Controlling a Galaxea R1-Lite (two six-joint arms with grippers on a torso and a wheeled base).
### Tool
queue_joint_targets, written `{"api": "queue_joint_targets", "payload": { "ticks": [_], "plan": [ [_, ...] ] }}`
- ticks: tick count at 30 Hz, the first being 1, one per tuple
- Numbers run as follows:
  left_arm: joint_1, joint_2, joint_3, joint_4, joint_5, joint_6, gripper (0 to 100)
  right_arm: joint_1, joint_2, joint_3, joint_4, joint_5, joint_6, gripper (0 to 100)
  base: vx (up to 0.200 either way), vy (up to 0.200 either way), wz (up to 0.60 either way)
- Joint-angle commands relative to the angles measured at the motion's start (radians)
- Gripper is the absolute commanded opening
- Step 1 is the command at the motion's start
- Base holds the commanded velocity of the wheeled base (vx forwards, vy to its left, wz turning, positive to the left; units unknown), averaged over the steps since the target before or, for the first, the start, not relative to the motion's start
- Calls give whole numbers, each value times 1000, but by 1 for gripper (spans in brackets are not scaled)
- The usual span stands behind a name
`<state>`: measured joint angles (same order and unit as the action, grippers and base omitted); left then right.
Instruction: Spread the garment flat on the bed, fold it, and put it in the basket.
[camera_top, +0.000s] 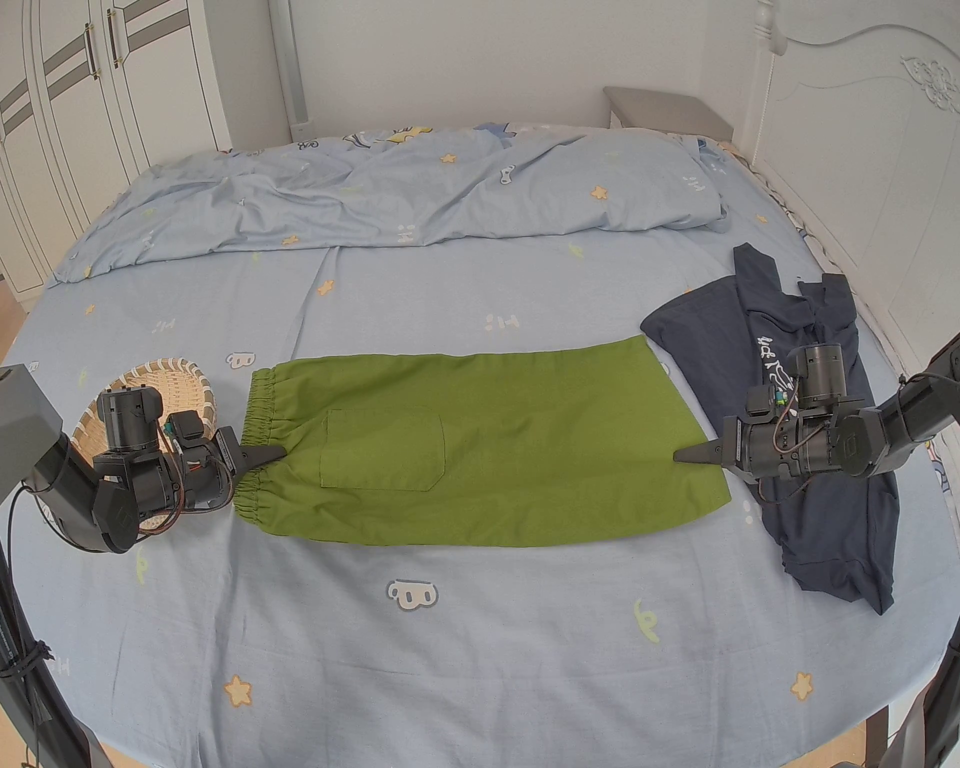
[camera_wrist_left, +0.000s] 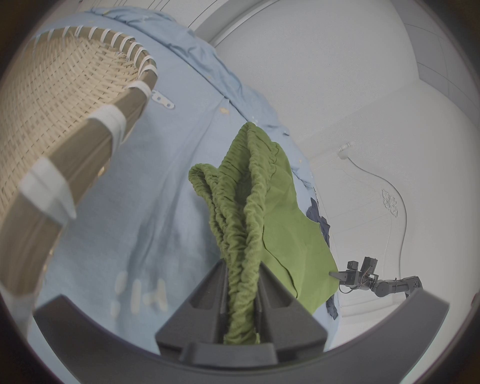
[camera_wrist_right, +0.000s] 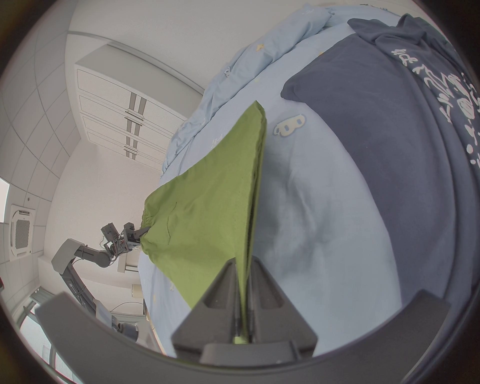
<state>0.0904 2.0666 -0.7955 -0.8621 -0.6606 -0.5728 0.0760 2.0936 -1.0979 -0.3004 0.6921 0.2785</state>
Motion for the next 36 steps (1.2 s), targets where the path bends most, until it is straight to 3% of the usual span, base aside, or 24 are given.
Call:
{"api": "queue_joint_targets", "payload": {
  "ticks": [1, 10, 17, 21, 25, 28, 36],
  "plan": [
    [2, -77, 9, 69, -34, 4, 0, 1, -118, 50, 52, 0, -2, 0, 0, 0, 0],
    [-3, -138, 21, 281, -39, 136, 0, -24, -238, 150, 106, 1, -9, 0, 0, 0, 0],
    [-23, -183, 88, 295, -39, 139, 0, -24, -331, 276, 113, 1, -10, 0, 0, 0, 0],
    [-15, -256, 197, 319, -37, 171, 0, -13, -406, 389, 109, 3, -16, 0, 0, 0, 0],
    [-9, -312, 337, 328, -28, 264, 0, 4, -448, 516, 101, 1, -42, 0, 0, 0, 0],
    [-1, -349, 452, 322, -25, 307, 0, 48, -469, 625, 78, -2, -55, 0, 0, 0, 0],
    [15, -382, 613, 311, -24, 379, 0, 65, -494, 800, -22, -2, -42, 0, 0, 0, 0]
  ]
}}
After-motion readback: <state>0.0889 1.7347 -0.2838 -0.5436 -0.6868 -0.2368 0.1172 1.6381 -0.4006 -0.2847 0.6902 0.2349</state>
